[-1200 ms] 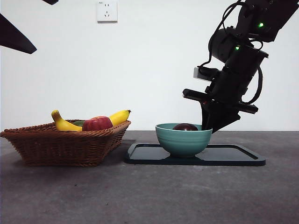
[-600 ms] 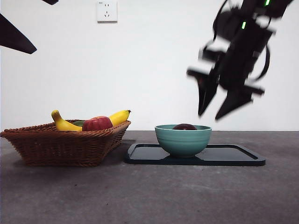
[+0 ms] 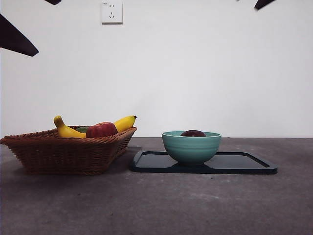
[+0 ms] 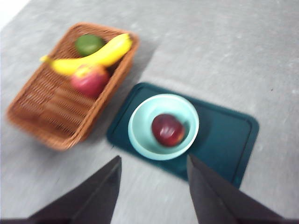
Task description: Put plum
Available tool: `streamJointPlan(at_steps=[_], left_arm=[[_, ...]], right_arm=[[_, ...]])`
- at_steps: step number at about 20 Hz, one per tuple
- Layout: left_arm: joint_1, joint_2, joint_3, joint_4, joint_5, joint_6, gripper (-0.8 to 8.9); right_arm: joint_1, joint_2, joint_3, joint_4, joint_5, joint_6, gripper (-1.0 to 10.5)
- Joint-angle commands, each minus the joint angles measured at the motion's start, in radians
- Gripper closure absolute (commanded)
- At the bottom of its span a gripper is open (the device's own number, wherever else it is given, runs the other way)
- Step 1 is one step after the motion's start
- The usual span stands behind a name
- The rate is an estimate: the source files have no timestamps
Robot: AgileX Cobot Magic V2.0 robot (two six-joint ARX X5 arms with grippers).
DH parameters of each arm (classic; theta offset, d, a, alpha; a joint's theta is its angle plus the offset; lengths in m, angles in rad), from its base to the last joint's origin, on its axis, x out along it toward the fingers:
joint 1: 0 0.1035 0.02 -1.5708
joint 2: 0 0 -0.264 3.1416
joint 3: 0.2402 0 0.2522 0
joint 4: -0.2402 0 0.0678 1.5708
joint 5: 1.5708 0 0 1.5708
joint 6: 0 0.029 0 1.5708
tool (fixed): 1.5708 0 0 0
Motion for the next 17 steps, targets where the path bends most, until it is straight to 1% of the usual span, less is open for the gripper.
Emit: streamJointPlan(at_steps=[1, 5, 9, 13, 15, 17], left_arm=[[-0.004, 0.005, 0.008, 0.01, 0.005, 0.008, 4.16], [-0.004, 0.005, 0.008, 0.01, 0.005, 0.008, 4.16], [-0.004, 0.005, 0.008, 0.008, 0.005, 0.008, 4.16], [-0.004, 0.005, 0.008, 0.011, 0.005, 0.008, 4.16], [-0.004, 0.005, 0.008, 0.011, 0.005, 0.008, 4.16], [-0.004, 0.005, 0.008, 0.011, 0.005, 0.008, 4.16]], right_arm=[[0.022, -0.048, 0.003, -0.034, 0.001, -0.017, 7.2], [0.048, -0.163, -0.095, -0.048, 0.0, -0.015, 7.2], [0.081, -0.278, -0.263, -0.036, -0.001, 0.008, 7.2], [0.121, -0.406, -0.42, 0.028, -0.003, 0.074, 7.2], [0.13, -0.45, -0.453, 0.042, -0.003, 0.09, 7.2], [0.13, -0.472, -0.456, 0.042, 0.0, 0.09, 7.2]])
